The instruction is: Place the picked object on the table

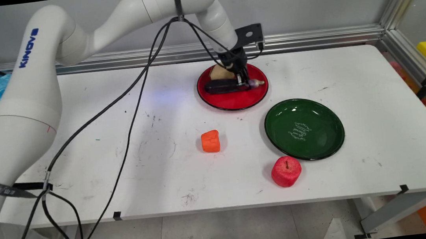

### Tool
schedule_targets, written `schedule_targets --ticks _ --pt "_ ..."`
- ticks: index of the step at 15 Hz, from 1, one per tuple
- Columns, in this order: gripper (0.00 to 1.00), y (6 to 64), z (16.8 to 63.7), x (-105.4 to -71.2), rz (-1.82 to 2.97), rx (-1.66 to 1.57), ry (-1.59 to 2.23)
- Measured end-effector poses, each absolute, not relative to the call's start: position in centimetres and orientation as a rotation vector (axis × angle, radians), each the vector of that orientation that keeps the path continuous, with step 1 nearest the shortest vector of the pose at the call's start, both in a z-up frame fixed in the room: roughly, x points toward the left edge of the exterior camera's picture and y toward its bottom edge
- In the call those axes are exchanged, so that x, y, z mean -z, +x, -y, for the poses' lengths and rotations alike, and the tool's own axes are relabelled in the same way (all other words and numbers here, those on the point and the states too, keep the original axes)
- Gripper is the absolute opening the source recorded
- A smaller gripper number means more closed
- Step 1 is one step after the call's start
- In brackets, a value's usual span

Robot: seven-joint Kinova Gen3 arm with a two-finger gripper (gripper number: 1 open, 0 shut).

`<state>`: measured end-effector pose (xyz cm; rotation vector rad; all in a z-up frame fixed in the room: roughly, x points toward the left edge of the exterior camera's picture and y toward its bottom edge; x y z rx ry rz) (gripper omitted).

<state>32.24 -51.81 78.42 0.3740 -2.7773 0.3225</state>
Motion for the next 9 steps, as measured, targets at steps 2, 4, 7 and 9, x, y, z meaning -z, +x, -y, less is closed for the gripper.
schedule_targets --ticks 2,4,7,9 --pt "0.00 31.8 51.6 -79.4 2.772 -0.323 0.365" --pt "0.00 31.3 51.3 -80.4 2.768 -0.323 0.357" --pt "0.00 30.2 50.3 -82.7 2.757 -0.325 0.359" --pt "0.00 29.6 49.2 -84.2 2.752 -0.319 0.383"
